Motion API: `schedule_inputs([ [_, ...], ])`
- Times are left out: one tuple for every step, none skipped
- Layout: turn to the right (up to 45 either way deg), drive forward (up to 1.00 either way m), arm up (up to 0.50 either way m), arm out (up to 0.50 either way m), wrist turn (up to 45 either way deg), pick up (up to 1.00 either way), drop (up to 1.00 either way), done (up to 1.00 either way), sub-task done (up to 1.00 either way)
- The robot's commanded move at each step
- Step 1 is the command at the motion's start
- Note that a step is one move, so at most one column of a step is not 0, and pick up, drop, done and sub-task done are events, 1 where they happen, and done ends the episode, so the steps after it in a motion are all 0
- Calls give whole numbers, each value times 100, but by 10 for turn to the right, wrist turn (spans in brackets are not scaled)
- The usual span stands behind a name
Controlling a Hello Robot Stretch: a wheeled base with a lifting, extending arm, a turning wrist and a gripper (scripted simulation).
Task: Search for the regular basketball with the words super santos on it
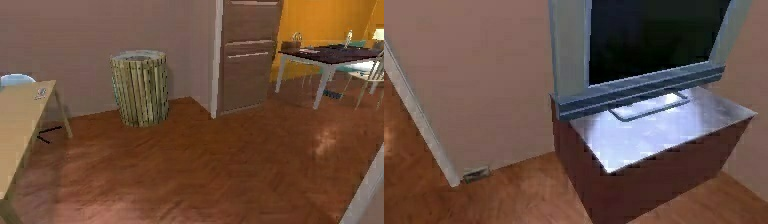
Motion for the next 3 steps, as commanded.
schedule_inputs([
  [180, 0, 0, 0, 0, 0, 0, 0, 0],
  [0, 100, 0, 0, 0, 0, 0, 0, 0],
  [30, 0, 0, 0, 0, 0, 0, 0, 0],
])
